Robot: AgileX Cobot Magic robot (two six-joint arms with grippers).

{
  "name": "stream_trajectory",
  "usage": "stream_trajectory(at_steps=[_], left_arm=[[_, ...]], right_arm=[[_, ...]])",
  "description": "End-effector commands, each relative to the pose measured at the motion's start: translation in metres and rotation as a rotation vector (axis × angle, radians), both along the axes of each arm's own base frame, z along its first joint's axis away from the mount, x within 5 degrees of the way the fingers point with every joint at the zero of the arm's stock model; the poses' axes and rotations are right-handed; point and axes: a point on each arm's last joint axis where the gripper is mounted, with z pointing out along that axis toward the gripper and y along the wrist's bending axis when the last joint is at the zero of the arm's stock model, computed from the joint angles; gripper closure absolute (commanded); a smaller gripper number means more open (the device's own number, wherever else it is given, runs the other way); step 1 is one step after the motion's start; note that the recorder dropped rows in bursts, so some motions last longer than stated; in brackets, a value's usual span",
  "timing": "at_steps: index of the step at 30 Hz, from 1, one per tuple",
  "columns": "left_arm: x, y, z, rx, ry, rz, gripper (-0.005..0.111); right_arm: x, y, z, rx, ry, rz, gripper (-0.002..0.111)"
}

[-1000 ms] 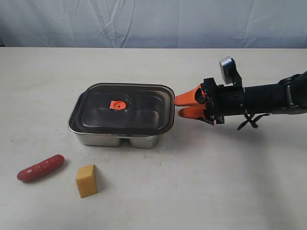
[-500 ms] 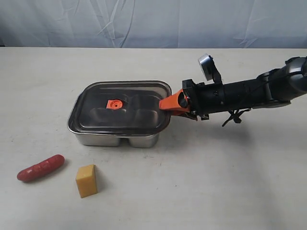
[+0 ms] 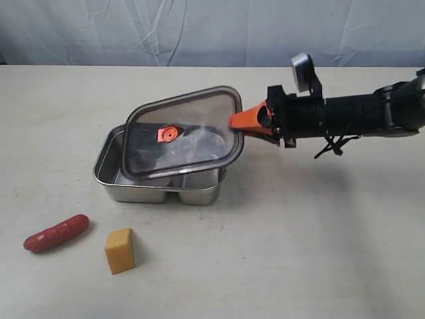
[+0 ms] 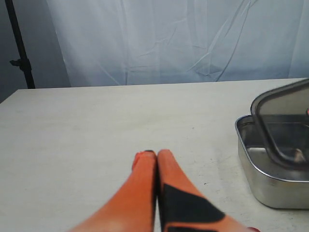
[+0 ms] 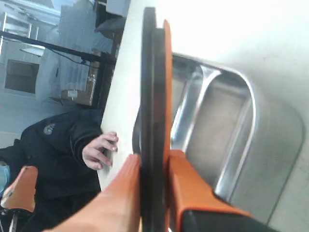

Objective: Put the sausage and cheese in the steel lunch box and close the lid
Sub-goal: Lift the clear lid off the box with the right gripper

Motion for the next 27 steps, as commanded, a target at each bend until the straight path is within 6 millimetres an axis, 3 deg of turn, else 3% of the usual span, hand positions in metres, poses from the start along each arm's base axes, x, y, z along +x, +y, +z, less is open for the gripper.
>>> stream_trajectory(at_steps=[1,6,11,14,17,21,27], left_arm=[[0.000,0.000,-0.001,0.006,-0.008,-0.006,0.107],[0.000,0.000,-0.001,0.008,-0.008,-0.005,0.107],[0.000,0.000,-0.001,0.008,-0.008,-0.005,0.107],[0.000,0.000,-0.001,0.008,-0.008,-0.005,0.107],[0.000,0.000,-0.001,0.008,-0.008,-0.005,0.107],[0.000,0.000,-0.001,0.008,-0.008,-0.005,0.107],[0.000,0.000,-0.001,0.015,-0.008,-0.005,0.107]], right_arm=[[0.002,-0.008,0.052,0.071,-0.167,-0.043,0.108],[0.000,-0.016,0.107,-0.077,-0.433,-0.131,0.109],[-0.015,-0.042,0.163,-0.494,-0.818,-0.194,0.109],[-0.031,-0.058,0.187,-0.702,-0.992,-0.180,0.109],[-0.051,-0.069,0.197,-0.867,-1.072,-0.045,0.109],[-0.075,-0.079,0.195,-1.134,-1.064,0.174,0.109],[-0.098,-0.063,0.193,-1.347,-1.022,0.316,0.109]])
